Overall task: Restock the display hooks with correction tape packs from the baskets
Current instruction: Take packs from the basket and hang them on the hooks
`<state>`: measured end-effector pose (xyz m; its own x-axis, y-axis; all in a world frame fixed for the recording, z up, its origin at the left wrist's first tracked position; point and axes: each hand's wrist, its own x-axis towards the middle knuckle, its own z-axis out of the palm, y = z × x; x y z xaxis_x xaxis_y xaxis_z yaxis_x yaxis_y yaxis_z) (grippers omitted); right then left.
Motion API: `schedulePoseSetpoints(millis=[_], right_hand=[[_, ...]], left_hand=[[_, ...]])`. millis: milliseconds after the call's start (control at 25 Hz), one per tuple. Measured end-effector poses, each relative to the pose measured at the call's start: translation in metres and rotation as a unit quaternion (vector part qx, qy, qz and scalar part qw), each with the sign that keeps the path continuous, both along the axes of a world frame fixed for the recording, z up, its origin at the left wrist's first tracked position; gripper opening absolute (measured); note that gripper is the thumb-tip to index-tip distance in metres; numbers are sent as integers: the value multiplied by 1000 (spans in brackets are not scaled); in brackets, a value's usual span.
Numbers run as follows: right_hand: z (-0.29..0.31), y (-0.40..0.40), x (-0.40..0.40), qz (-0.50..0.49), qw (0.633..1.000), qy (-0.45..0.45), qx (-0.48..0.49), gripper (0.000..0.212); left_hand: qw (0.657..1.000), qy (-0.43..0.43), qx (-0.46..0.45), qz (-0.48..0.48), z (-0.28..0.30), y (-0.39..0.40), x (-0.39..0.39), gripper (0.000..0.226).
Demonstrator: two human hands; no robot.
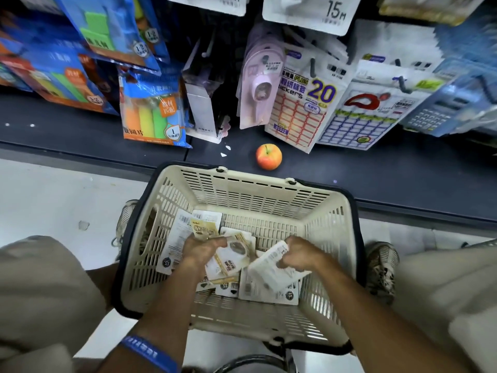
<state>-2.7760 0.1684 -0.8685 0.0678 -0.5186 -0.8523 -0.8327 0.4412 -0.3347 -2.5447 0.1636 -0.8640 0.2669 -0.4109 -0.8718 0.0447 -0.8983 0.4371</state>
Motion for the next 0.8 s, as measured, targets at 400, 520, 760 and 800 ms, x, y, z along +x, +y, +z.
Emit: schedulePoseSetpoints(millis=[400, 520, 760, 800], right_hand=[[7, 17, 39, -82, 970, -223, -46, 69], [-6, 18, 45, -210, 939, -270, 36, 44], [-38, 33, 41, -352, 919, -155, 87, 29], [-40, 34, 39, -355, 915, -168, 96, 30]], left_hand=[[976, 54, 11, -210, -4, 5, -5, 33], [950, 91, 67, -291, -11, 19, -3, 34], [960, 115, 61, -249, -15, 22, -8, 27], [961, 150, 82, -219, -14, 20, -9, 21]])
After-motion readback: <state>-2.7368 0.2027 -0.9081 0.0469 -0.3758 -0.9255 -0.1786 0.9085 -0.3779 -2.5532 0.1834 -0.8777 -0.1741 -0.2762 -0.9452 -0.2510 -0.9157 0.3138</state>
